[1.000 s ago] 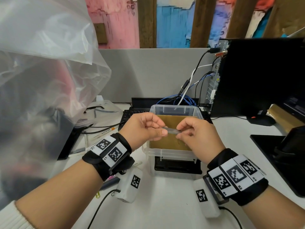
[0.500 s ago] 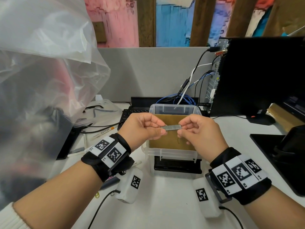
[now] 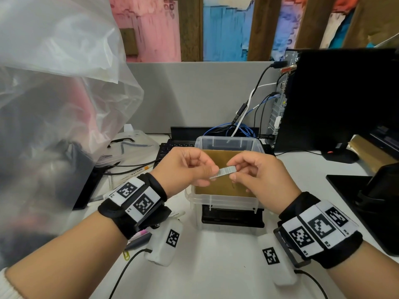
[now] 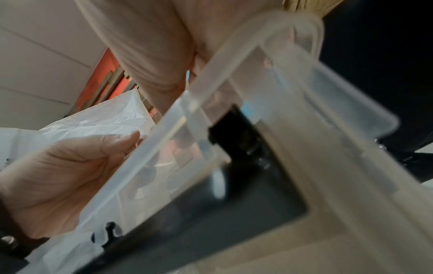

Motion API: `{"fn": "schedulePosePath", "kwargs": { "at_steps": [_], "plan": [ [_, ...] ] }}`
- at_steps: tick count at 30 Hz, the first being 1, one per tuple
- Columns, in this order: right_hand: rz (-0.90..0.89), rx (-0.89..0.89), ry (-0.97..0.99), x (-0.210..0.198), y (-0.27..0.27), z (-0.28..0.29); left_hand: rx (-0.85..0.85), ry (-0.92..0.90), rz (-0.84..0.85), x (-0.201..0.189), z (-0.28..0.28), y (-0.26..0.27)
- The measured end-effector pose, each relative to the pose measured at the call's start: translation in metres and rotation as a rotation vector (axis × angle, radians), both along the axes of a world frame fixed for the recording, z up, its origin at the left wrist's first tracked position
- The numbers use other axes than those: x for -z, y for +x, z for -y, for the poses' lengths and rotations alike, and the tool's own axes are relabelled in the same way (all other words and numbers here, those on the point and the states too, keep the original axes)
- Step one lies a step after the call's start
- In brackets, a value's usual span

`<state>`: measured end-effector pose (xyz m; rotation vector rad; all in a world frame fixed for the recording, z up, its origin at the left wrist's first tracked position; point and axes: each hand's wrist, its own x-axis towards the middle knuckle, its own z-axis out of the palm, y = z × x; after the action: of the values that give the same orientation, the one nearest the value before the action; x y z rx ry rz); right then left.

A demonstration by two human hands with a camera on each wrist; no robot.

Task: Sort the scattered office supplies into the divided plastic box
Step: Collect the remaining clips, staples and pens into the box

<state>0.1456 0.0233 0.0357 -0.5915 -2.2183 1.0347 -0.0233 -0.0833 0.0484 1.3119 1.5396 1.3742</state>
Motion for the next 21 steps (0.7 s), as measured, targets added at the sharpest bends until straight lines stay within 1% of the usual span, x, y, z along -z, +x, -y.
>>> {"fn": "schedulePosePath", "kwargs": {
  "at_steps": [3, 6, 9, 11, 14, 17, 21],
  "plan": [
    [0.021, -0.020, 0.071, -0.006, 0.002, 0.002, 0.027, -0.047, -0.075, -0.004, 0.000, -0.002],
    [0.053, -0.014, 0.173, -0.013, 0.002, 0.004, 0.032, -0.068, -0.114, -0.006, -0.001, -0.001],
    [0.099, 0.039, 0.254, -0.021, 0.001, 0.005, -0.063, -0.015, -0.124, -0.008, -0.004, 0.000],
    [0.132, 0.045, 0.270, -0.028, 0.000, 0.008, -0.134, 0.030, -0.125, -0.008, -0.006, 0.000],
    [0.234, -0.009, 0.274, -0.035, -0.005, 0.015, -0.192, 0.071, -0.138, -0.006, -0.009, 0.001],
    [0.293, -0.033, 0.301, -0.038, -0.014, 0.019, -0.182, 0.094, -0.169, -0.005, -0.009, 0.002],
    [0.368, -0.071, 0.235, -0.044, -0.021, 0.014, -0.151, 0.113, -0.194, -0.003, -0.004, 0.000]
  ]
}}
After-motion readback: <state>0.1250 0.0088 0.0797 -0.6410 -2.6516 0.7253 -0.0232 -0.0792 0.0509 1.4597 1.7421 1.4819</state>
